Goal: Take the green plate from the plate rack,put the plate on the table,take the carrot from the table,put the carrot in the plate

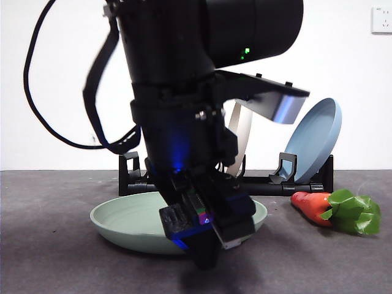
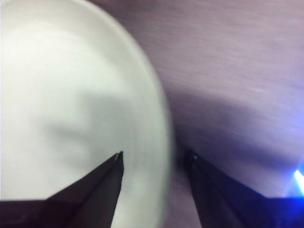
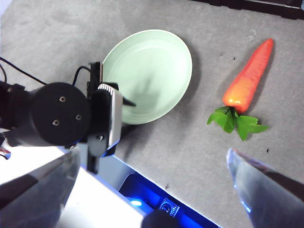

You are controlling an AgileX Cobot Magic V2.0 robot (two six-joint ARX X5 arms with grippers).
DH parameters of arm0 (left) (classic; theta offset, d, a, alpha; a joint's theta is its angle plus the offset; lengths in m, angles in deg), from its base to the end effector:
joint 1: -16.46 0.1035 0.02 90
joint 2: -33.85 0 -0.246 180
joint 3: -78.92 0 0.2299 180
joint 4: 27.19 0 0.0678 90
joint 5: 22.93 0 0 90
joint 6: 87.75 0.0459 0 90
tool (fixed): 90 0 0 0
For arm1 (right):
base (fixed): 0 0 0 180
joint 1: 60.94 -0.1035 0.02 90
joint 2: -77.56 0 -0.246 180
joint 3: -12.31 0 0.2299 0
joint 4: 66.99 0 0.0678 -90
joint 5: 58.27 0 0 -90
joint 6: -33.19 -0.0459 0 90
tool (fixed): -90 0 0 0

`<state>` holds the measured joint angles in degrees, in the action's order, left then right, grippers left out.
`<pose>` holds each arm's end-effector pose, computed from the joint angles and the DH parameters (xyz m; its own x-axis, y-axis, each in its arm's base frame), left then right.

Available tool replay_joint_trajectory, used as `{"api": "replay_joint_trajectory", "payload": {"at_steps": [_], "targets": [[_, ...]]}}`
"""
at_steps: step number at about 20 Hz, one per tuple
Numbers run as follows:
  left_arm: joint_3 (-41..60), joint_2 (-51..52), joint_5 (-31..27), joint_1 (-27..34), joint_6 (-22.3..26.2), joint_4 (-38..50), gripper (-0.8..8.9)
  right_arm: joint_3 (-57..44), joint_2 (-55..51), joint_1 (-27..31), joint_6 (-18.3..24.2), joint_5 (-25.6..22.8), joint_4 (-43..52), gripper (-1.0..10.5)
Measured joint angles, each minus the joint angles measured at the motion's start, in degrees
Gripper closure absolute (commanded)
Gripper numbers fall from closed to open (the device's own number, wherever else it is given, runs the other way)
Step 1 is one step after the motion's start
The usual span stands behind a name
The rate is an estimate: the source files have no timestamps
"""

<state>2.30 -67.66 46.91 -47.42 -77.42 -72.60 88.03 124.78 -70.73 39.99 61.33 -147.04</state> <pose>0.1529 -0.2759 0.1434 0.4488 -0.1324 -0.8838 0.8532 0.3576 0.3797 0.1163 0.0431 0.3094 0.4488 0.5787 -0.6809 -0.5387 0.7832 0.3105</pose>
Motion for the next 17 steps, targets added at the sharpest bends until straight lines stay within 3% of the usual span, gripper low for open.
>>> {"api": "replay_joint_trajectory", "payload": {"at_steps": [5,11,17], "targets": [[-7.8,9.2,0.9,-0.2,-3.0,-3.1,5.84,0.0,3.4,0.0,-1.0,0.0,1.0,2.6],[-19.6,23.6,0.9,-0.2,-9.7,-8.5,5.85,0.0,15.1,-1.4,-4.1,-0.5,12.1,2.6],[-24.7,33.9,0.8,-0.2,-11.1,-12.2,5.85,0.0,33.0,-6.1,-6.2,-15.0,19.7,2.6]]}}
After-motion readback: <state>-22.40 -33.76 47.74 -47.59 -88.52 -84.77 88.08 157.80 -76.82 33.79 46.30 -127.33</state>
